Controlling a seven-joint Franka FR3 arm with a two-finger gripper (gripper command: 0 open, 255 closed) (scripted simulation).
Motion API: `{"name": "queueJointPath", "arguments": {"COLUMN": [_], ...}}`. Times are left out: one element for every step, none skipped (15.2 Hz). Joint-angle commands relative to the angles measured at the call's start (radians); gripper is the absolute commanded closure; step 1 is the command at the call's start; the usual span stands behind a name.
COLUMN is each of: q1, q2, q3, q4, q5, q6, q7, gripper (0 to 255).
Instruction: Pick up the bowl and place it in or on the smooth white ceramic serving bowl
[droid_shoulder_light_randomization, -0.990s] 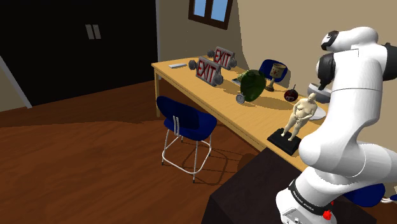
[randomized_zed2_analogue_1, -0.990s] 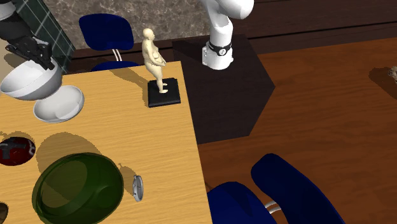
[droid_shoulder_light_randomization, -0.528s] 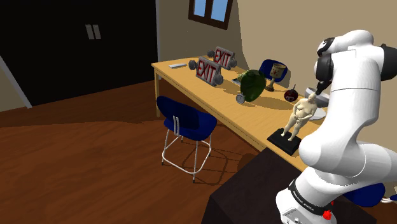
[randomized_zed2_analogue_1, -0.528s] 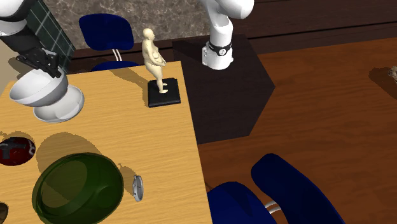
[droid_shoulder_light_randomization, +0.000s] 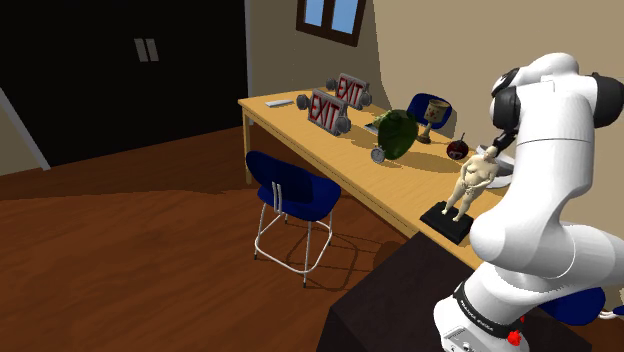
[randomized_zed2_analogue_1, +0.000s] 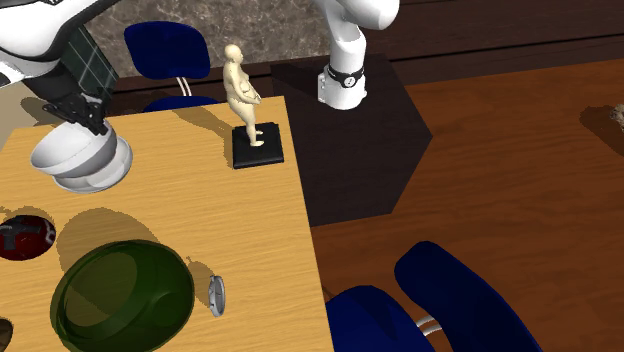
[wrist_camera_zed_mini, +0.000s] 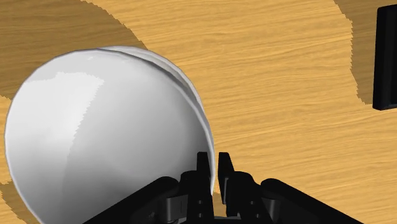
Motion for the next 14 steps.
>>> {"name": "queueJointPath", "arguments": {"q1": [0.0,0.001,0.001,0.001,0.001,0.001,0.001,0.001,0.001,0.001,0.001,0.001,0.001,0.001], "q2": [0.007,0.011,0.018,0.018,0.018,0.018,0.018,0.018,0.018,0.018,0.018,0.018,0.018,0.018], "q3": [0.003,0.005,0.007,0.007,0.007,0.007,0.007,0.007,0.007,0.007,0.007,0.007,0.007,0.007], "q4": [-0.014,-0.021,-0.03,-0.031,-0.03,-0.03,-0.03,-0.03,-0.03,-0.03,-0.03,-0.031,-0.031,-0.031], "q5": [0.005,0.007,0.011,0.011,0.011,0.011,0.011,0.011,0.011,0.011,0.011,0.011,0.011,0.011], "q6": [0.021,0.032,0.047,0.047,0.047,0.047,0.047,0.047,0.047,0.047,0.047,0.047,0.047,0.047], "q7": [-0.005,-0.007,-0.01,-0.01,-0.01,-0.01,-0.01,-0.01,-0.01,-0.01,-0.01,-0.01,-0.01,-0.01], "gripper": [255,255,255,255,255,255,255,255,255,255,255,0,0,0]}}
